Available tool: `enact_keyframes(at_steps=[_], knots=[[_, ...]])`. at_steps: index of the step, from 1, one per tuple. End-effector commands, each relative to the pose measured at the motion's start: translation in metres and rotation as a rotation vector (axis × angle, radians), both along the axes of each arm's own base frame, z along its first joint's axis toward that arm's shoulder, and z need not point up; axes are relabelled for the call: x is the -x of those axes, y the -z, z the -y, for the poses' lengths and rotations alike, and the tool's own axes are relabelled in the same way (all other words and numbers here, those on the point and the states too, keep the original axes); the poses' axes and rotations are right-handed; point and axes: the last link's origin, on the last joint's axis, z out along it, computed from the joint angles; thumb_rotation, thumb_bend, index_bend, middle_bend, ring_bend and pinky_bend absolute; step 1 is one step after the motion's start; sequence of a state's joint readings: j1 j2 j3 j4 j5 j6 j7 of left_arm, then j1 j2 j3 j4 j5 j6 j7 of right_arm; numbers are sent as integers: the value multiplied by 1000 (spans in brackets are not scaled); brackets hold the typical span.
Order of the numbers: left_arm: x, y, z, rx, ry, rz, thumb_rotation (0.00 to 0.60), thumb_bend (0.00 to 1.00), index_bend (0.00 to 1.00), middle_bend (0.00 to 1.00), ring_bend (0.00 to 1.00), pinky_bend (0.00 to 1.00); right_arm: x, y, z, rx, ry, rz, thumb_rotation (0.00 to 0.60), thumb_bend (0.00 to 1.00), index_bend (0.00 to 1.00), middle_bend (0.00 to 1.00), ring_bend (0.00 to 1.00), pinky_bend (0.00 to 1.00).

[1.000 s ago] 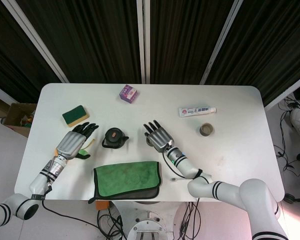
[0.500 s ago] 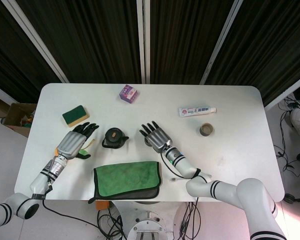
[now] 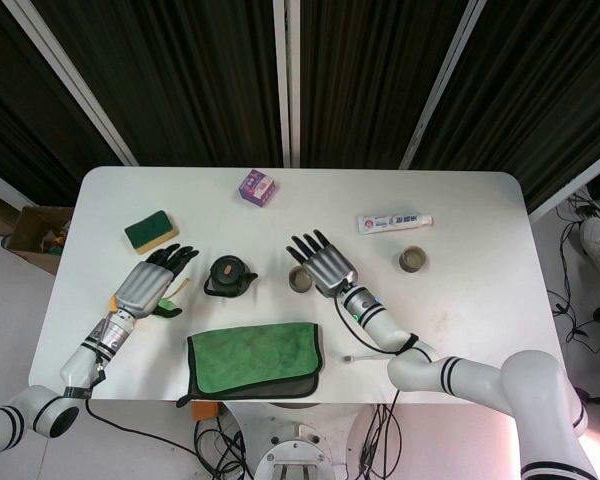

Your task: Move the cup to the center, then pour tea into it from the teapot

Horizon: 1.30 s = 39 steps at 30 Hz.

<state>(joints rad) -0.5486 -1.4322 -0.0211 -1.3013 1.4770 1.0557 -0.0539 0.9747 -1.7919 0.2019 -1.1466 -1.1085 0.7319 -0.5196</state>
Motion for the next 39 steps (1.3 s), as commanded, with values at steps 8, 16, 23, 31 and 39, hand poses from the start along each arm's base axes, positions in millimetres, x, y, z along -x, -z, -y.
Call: enact_keyframes(at_steps=[8, 16, 23, 31, 39], knots=[[-8, 4, -1, -1, 12, -6, 600, 107, 53, 65, 15, 147, 64, -172, -35, 244, 94, 110, 600, 265, 0, 0, 0, 0], [-14, 17, 2, 12, 22, -9, 600, 107, 58, 66, 14, 148, 131, -236, -80, 434, 191, 218, 600, 268, 0, 0, 0, 0], [-27, 28, 0, 4, 54, 3, 600, 105, 61, 75, 15, 148, 167, -256, -116, 510, 262, 279, 600, 270, 0, 0, 0, 0], [-53, 45, -12, 36, 62, 25, 600, 105, 61, 77, 15, 148, 172, -274, -123, 570, 273, 316, 600, 270, 0, 0, 0, 0], [-68, 54, -31, 32, 59, 23, 600, 106, 61, 77, 15, 148, 178, -274, -121, 566, 290, 310, 600, 275, 0, 0, 0, 0]])
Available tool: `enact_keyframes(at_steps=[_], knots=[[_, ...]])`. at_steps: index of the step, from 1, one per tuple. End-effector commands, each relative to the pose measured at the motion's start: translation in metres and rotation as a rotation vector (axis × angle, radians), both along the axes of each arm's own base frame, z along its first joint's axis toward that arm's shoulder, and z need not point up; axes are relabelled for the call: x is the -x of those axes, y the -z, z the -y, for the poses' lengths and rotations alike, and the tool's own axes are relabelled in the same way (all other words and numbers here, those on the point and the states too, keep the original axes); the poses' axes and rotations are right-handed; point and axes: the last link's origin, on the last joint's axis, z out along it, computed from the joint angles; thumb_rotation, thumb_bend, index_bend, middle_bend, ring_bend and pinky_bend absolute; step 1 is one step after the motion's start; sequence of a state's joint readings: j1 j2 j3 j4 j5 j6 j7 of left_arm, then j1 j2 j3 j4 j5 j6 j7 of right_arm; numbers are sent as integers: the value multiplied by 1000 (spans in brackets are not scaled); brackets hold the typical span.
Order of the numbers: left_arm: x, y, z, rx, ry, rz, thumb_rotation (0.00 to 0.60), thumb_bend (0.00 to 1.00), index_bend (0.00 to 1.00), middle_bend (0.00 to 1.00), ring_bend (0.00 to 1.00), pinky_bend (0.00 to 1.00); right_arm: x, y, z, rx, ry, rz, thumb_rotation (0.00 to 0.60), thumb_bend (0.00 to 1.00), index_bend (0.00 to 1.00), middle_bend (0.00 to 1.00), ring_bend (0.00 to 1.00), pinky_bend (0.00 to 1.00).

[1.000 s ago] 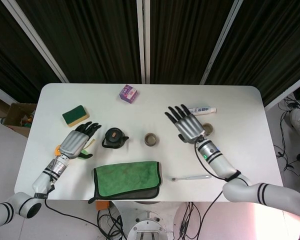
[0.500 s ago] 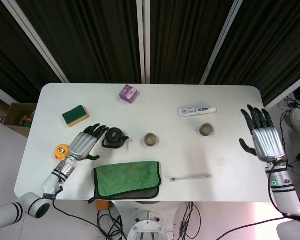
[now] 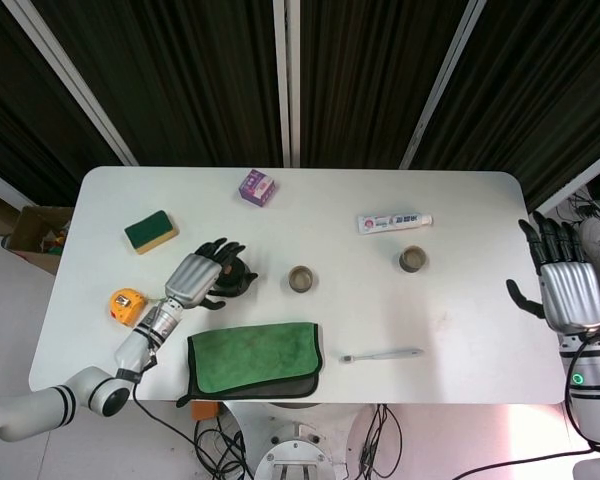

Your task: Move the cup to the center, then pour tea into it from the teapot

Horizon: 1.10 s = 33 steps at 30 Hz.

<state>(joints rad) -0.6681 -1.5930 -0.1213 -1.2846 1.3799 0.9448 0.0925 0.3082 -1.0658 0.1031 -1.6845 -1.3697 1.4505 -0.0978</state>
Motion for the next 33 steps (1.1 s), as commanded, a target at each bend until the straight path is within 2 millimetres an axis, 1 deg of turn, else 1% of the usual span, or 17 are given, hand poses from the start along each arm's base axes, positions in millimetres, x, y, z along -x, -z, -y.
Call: enact_keyframes(at_steps=[1, 7, 9, 16, 22, 28, 33], knots=[[-3, 0, -5, -7, 2, -7, 600, 105, 61, 77, 15, 148, 1, 0, 0, 2, 4, 2, 600, 275, 0, 0, 0, 0], [-3, -11, -12, -12, -5, -18, 600, 106, 61, 77, 15, 148, 4, -1, -2, 2, 7, 1, 600, 279, 0, 0, 0, 0], [-4, -17, -17, -14, -4, -30, 600, 106, 61, 77, 15, 148, 5, 0, -2, -9, 4, 2, 600, 295, 0, 0, 0, 0], [-16, -30, -34, -7, 1, -65, 600, 104, 61, 77, 15, 149, 10, 0, -2, -18, 9, 12, 600, 317, 0, 0, 0, 0], [-27, -33, -49, -1, -4, -81, 600, 106, 61, 77, 14, 149, 10, -1, -5, -15, 3, 3, 600, 322, 0, 0, 0, 0], [-32, -34, -63, 0, -23, -85, 600, 105, 62, 84, 15, 150, 10, -1, -10, -12, 4, -3, 600, 322, 0, 0, 0, 0], [-33, -35, -70, -1, -30, -96, 600, 105, 65, 89, 15, 150, 13, 2, -12, -23, 15, -10, 600, 322, 0, 0, 0, 0]])
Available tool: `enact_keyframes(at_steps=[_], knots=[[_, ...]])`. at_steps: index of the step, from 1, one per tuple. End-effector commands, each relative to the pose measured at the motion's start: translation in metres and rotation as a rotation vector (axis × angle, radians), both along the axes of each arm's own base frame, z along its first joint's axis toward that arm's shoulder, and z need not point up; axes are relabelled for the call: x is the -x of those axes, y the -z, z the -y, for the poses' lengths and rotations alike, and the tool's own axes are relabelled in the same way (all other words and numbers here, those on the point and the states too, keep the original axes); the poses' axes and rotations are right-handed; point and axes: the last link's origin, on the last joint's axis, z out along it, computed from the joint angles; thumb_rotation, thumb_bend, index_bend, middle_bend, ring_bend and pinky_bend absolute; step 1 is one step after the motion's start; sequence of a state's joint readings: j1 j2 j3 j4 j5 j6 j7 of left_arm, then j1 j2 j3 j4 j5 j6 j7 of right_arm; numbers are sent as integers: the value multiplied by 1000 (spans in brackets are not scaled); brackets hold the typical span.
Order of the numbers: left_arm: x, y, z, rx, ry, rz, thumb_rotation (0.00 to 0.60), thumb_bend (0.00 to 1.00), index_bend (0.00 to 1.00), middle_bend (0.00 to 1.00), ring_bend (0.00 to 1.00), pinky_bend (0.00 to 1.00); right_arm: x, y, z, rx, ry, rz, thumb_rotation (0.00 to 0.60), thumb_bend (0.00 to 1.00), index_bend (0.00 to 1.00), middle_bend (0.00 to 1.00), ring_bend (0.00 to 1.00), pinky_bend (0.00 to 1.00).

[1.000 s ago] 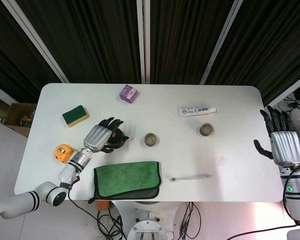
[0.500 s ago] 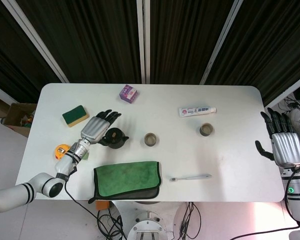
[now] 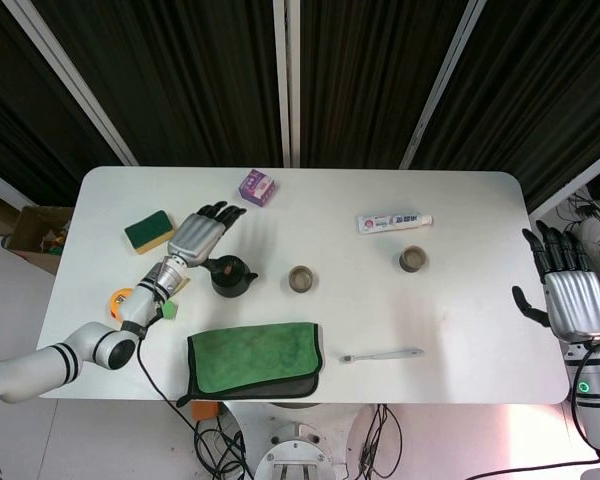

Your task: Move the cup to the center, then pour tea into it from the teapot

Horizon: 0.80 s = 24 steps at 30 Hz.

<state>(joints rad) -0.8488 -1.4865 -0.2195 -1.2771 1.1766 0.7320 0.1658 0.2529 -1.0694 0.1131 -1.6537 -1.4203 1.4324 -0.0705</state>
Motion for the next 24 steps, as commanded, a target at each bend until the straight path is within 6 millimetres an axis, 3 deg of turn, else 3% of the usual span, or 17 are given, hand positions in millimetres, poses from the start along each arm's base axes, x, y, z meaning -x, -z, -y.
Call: enact_keyframes(at_steps=[1, 5, 10, 15, 19, 22, 24], knots=[[-1, 0, -3, 2, -3, -7, 600, 105, 65, 93, 15, 150, 1, 1, -1, -9, 5, -2, 600, 321, 0, 0, 0, 0], [0, 2, -4, 21, -10, -17, 600, 106, 77, 130, 22, 150, 1, 1, -1, -16, 4, 1, 600, 323, 0, 0, 0, 0], [-2, 0, 1, 63, -26, 3, 600, 115, 261, 218, 116, 196, 1, -1, -1, -10, 0, 1, 600, 322, 0, 0, 0, 0], [-2, -3, 5, 98, -29, 0, 586, 116, 333, 324, 207, 282, 1, -1, -1, -11, 2, -1, 600, 321, 0, 0, 0, 0], [-2, -3, 7, 144, -65, 14, 451, 115, 349, 385, 258, 315, 2, 0, -1, -12, 6, -1, 600, 323, 0, 0, 0, 0], [-3, -5, 4, 171, -105, 41, 256, 114, 379, 414, 281, 346, 3, 0, -1, -13, 7, -1, 600, 323, 0, 0, 0, 0], [-6, -7, 2, 184, -123, 56, 164, 115, 395, 432, 296, 360, 3, -1, 0, -12, 8, -1, 600, 323, 0, 0, 0, 0]])
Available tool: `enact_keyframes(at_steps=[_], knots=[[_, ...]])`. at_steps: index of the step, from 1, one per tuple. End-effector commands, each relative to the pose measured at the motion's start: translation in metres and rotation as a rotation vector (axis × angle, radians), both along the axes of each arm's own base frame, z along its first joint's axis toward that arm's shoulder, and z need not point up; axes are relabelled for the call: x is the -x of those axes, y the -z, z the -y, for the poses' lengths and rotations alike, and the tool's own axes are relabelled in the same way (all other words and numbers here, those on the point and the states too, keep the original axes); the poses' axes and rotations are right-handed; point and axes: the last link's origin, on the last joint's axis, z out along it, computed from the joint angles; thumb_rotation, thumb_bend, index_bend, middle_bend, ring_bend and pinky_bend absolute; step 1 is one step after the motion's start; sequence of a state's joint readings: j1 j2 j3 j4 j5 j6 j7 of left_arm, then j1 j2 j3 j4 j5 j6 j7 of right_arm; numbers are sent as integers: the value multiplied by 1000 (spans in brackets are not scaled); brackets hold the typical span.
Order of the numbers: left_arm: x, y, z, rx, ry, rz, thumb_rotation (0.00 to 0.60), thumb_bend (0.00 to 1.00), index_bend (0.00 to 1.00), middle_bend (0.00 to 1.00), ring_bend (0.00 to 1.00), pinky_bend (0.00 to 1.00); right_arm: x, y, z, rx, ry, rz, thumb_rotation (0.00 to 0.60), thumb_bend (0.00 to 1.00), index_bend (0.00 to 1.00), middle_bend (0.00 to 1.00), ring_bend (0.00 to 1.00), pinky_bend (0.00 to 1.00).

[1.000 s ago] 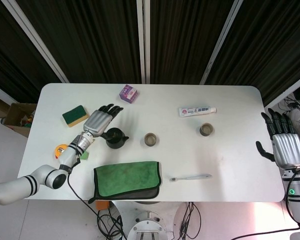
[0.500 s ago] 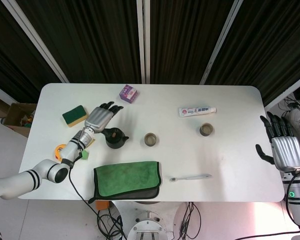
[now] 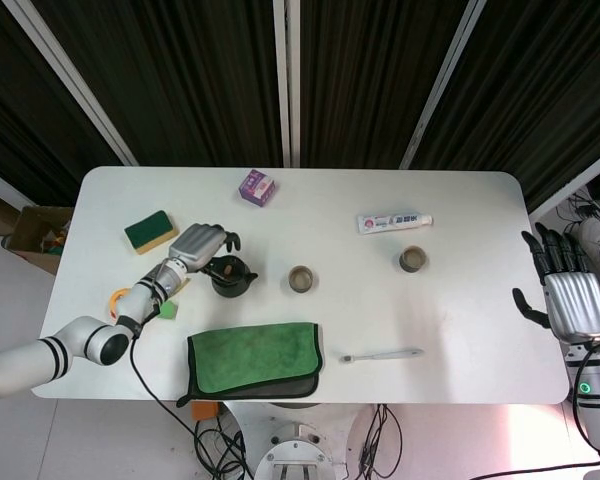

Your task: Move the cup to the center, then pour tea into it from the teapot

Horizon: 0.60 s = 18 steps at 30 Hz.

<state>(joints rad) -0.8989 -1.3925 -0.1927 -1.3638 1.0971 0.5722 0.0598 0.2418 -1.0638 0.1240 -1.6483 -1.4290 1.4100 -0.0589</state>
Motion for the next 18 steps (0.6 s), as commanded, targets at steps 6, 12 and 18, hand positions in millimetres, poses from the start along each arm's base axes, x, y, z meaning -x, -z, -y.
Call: enact_keyframes(at_steps=[6, 12, 18], knots=[[-8, -7, -9, 39, -43, 7, 42, 95, 452, 495, 352, 408, 0, -1, 2, 1, -1, -3, 600, 322, 0, 0, 0, 0], [-5, -4, -13, 63, -67, -49, 14, 55, 463, 508, 366, 414, 0, 1, 4, -5, 0, -3, 600, 322, 0, 0, 0, 0], [-9, -3, -13, 57, -80, -78, 10, 46, 464, 510, 397, 425, 0, 2, 6, -10, 2, -4, 600, 322, 0, 0, 0, 0]])
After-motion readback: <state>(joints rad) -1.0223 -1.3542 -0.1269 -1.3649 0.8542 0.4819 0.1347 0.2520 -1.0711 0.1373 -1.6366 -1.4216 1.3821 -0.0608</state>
